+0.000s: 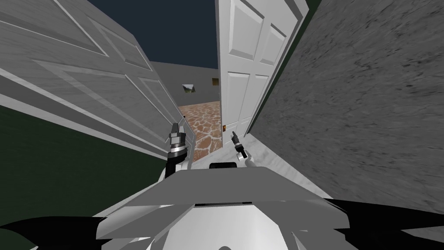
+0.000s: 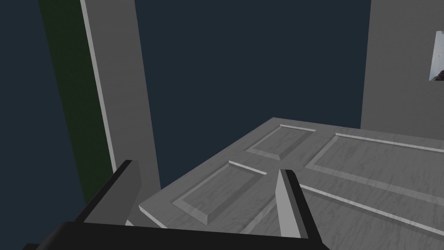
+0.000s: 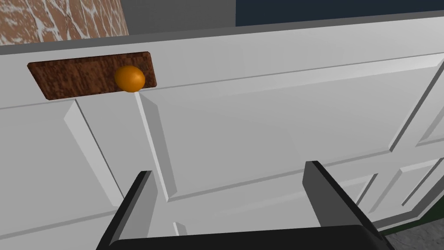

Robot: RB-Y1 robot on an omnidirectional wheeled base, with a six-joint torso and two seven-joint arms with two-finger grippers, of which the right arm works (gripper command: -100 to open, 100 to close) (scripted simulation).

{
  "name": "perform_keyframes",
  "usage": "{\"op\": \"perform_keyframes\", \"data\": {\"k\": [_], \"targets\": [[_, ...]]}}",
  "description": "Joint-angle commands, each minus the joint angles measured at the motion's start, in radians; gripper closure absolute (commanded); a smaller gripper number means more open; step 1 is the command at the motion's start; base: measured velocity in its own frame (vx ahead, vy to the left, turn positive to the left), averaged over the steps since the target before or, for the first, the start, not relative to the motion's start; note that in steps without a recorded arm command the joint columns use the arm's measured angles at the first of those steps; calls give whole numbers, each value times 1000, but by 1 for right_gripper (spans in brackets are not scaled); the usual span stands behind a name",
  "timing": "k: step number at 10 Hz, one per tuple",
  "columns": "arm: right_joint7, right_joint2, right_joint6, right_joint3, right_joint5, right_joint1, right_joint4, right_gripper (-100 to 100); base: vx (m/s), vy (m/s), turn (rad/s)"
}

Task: Push the door open

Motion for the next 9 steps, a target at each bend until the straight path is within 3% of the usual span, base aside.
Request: {"op": "perform_keyframes", "data": {"k": [1, 3, 9], "targets": [[-1, -1, -6, 4, 3, -12, 42, -100, 41, -31, 67], [-3, 0, -17, 8, 7, -41, 107, -100, 71, -35, 88], [-6, 1, -31, 14, 13, -79, 212, -100, 46, -23, 46]]}}
